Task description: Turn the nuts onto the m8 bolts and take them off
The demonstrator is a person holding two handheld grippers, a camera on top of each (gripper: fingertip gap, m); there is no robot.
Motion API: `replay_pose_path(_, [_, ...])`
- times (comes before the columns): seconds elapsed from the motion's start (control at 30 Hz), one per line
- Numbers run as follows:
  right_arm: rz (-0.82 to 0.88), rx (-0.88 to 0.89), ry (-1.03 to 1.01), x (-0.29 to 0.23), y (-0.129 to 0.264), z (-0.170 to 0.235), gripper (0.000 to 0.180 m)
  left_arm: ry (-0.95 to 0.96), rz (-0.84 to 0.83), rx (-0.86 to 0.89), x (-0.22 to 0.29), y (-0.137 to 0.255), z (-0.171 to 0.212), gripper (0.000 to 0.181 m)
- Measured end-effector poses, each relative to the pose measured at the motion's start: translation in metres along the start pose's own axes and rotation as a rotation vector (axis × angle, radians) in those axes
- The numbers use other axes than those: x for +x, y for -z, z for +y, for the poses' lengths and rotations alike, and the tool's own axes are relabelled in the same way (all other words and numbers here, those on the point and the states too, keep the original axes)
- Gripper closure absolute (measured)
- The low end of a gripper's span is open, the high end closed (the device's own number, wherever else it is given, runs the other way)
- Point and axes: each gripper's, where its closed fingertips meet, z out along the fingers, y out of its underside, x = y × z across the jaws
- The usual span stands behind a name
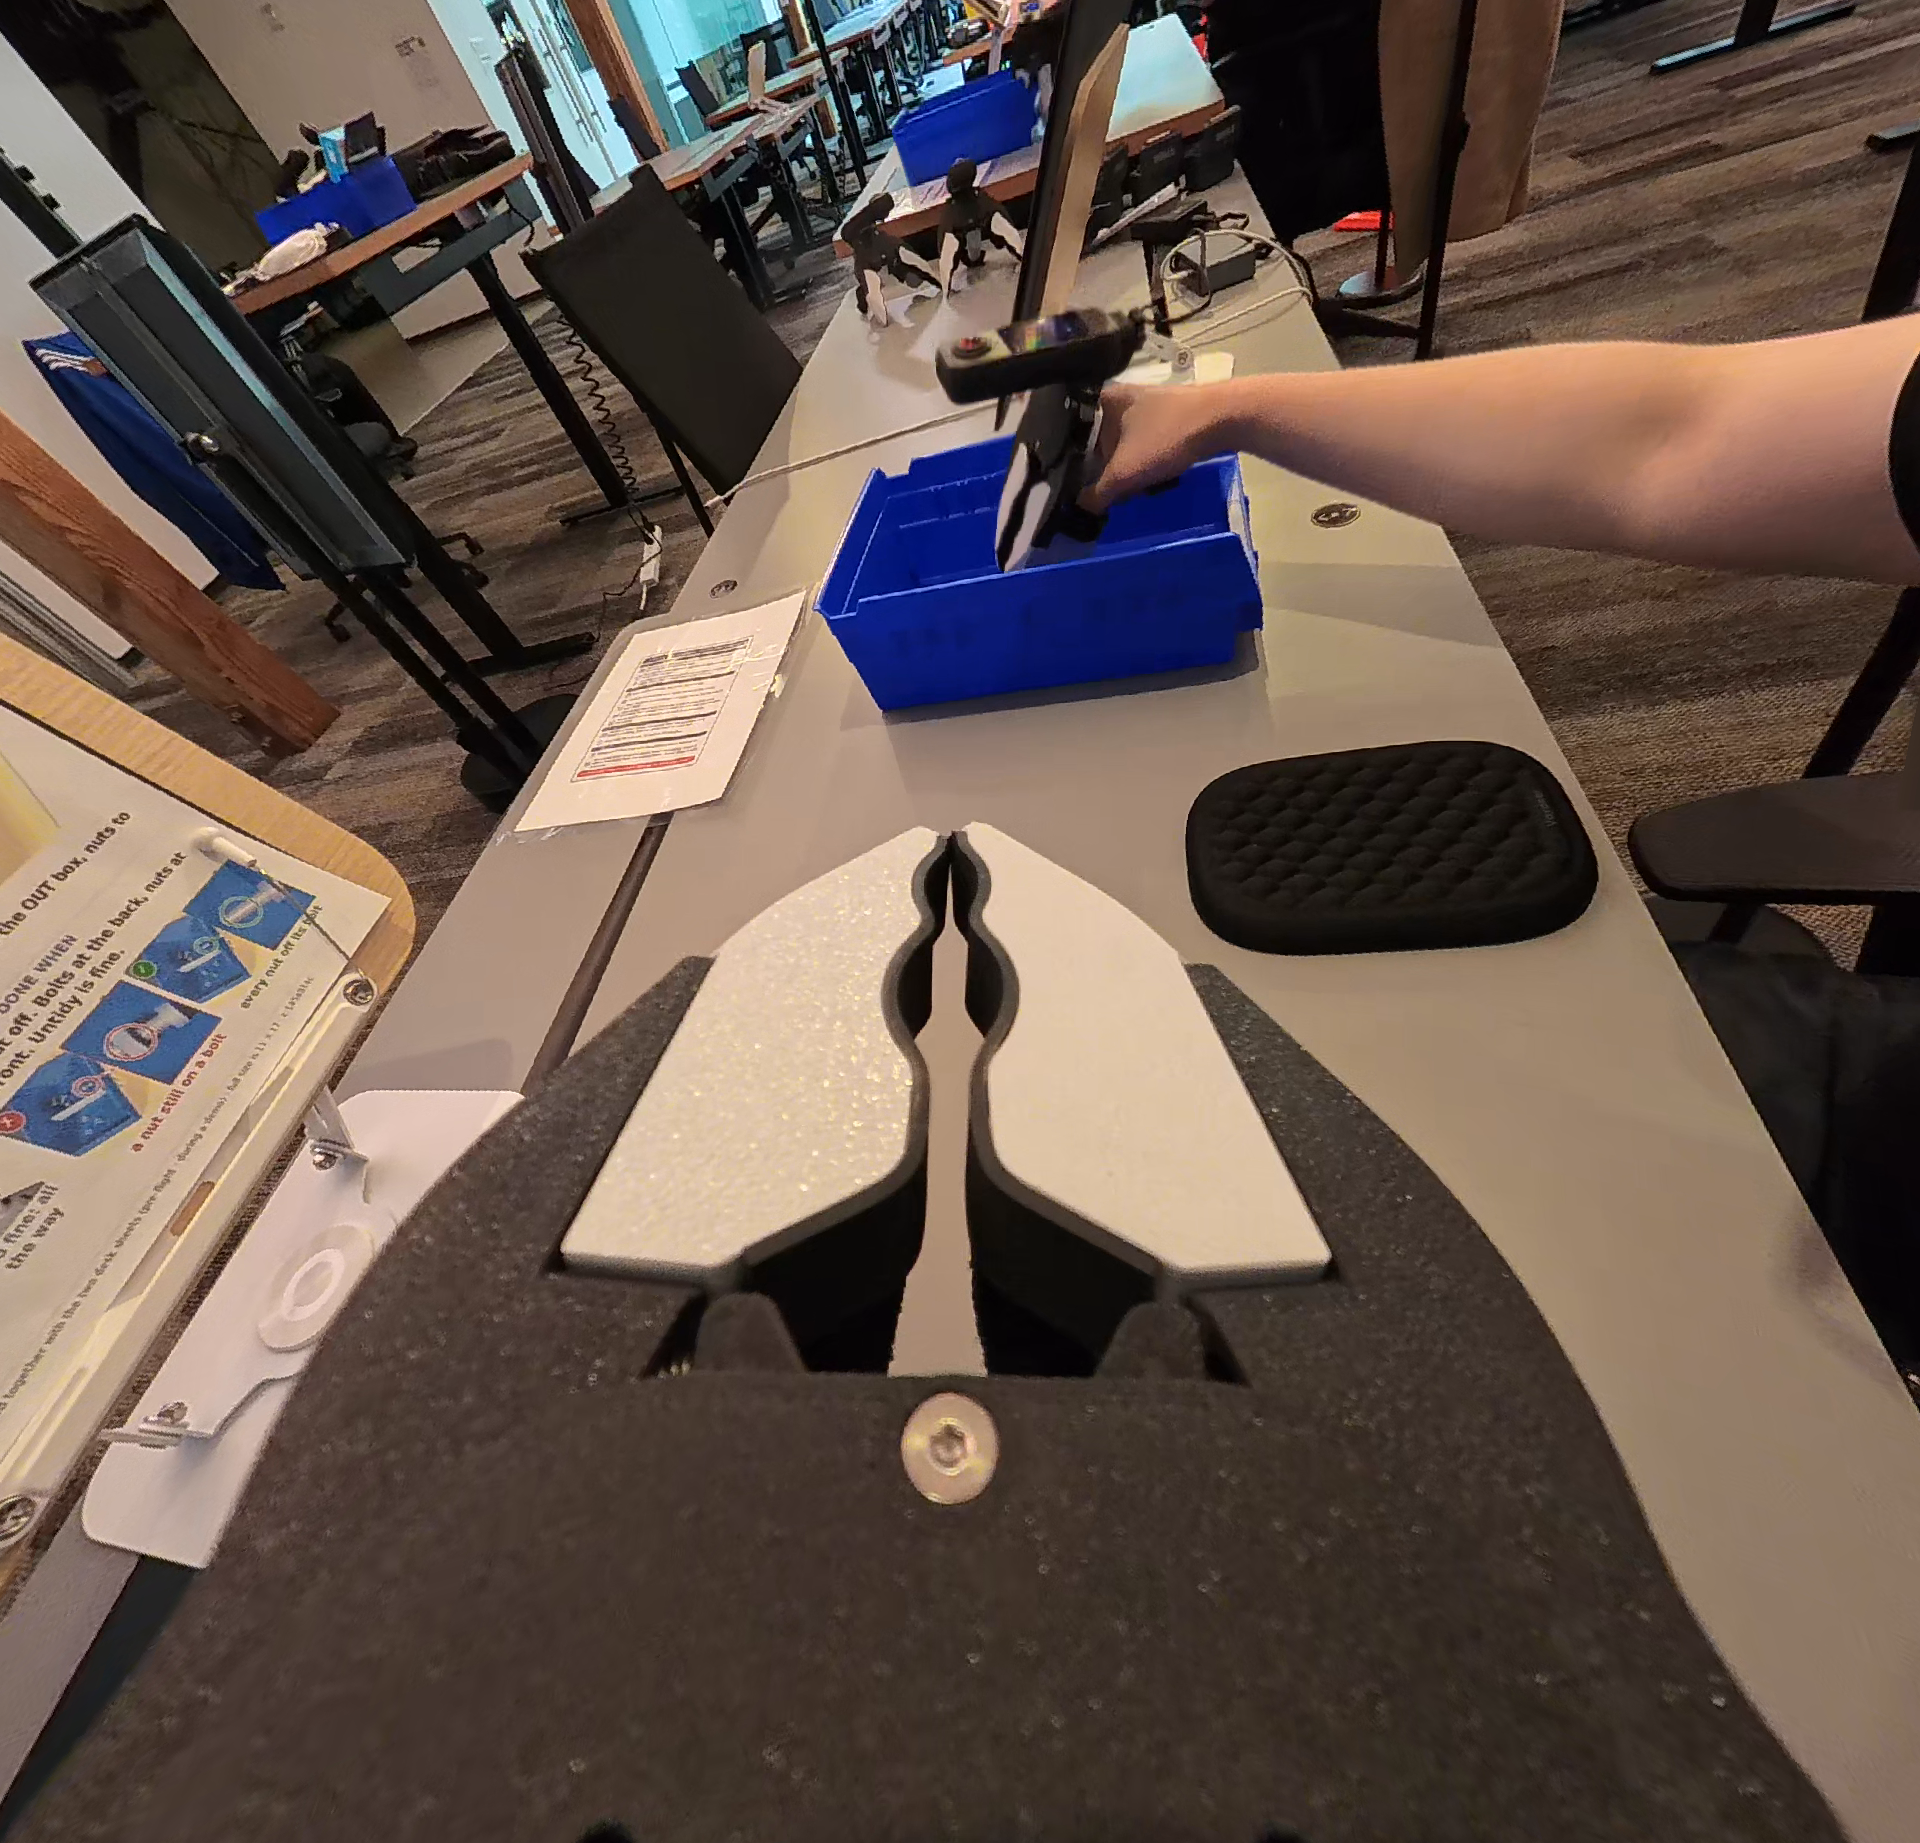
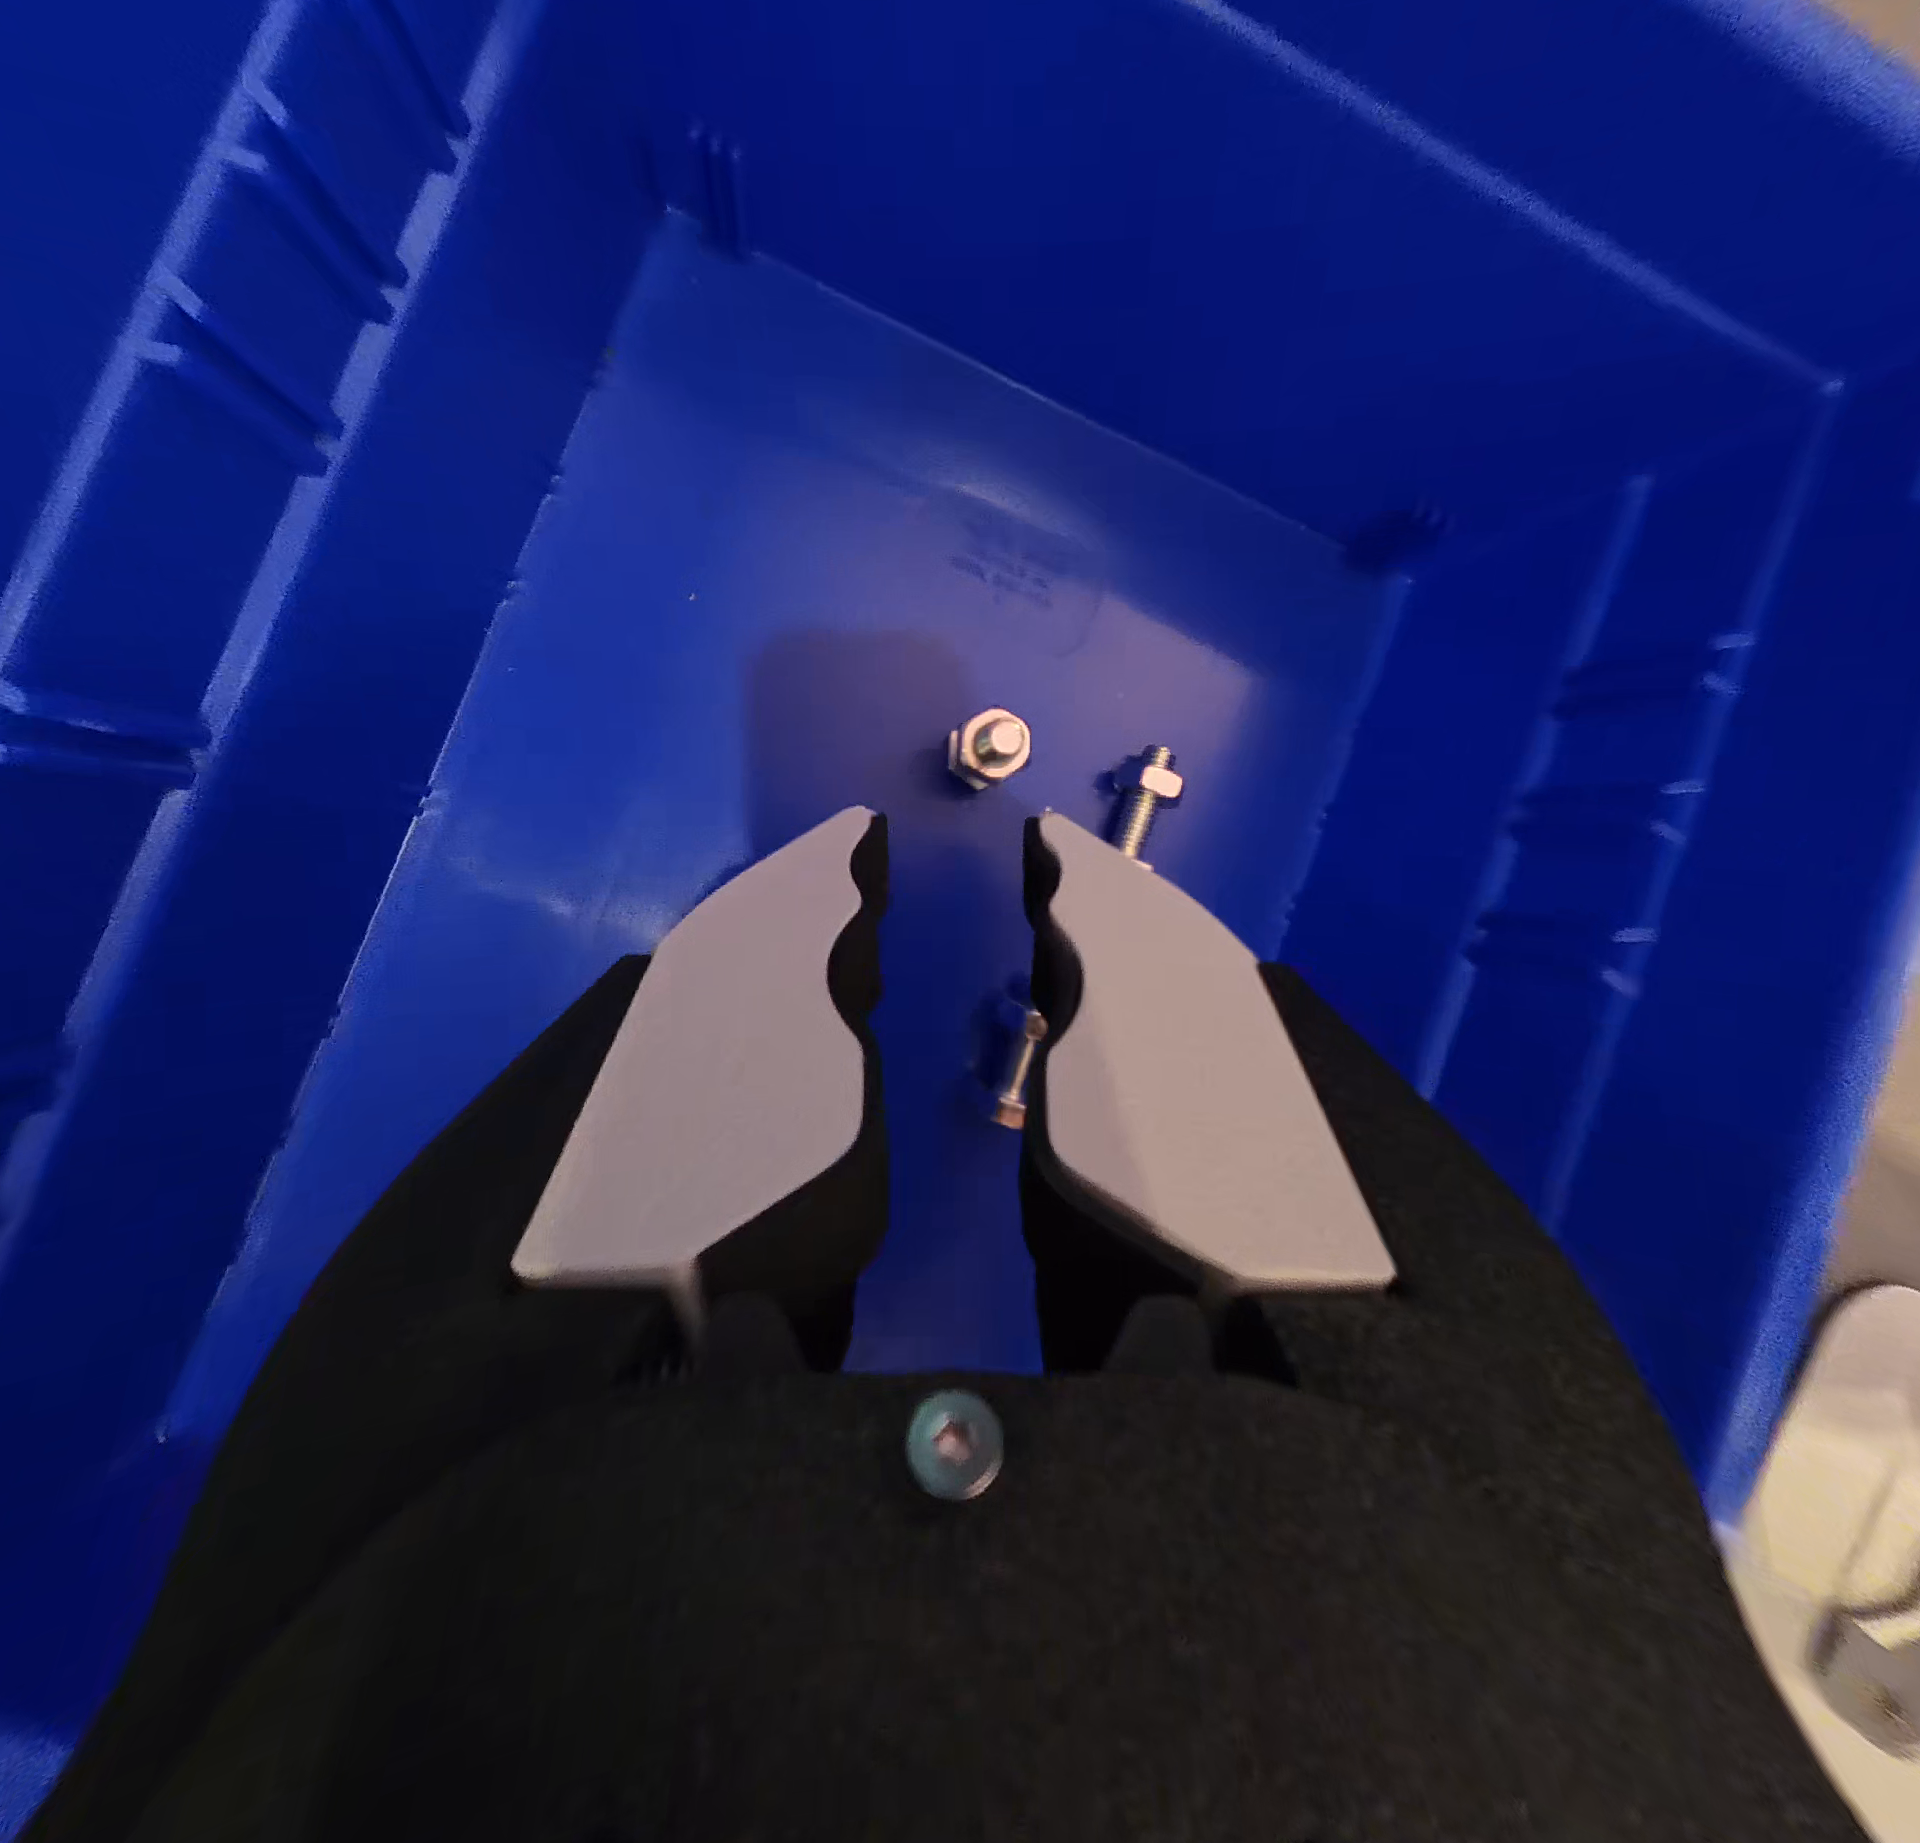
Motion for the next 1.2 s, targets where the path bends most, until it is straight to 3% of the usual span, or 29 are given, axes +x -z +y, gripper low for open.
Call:
replay_pose_path(0.03, [-0.011,0.005,-0.018,0.000,-0.004,0.002,0.154,-0.003,0.000,0.002,0.001,0.001,-0.001,0.181])
replay_pose_path(0.7, [-0.038,-0.018,-0.050,0.001,-0.025,-0.002,0.165,-0.041,0.000,-0.016,0.007,0.001,-0.003,0.181])
replay_pose_path(0.83, [-0.089,-0.193,-0.043,0.001,-0.007,0.004,0.165,-0.044,0.006,-0.022,0.008,0.000,-0.002,0.181])
replay_pose_path(1.07, [-0.091,-0.677,-0.063,0.012,0.017,0.035,0.165,-0.076,0.015,-0.066,0.014,-0.004,0.003,0.181])
replay_pose_path(1.2, [-0.168,-0.726,-0.072,0.000,0.003,0.039,0.166,-0.079,0.014,-0.066,0.015,-0.004,0.003,0.181])
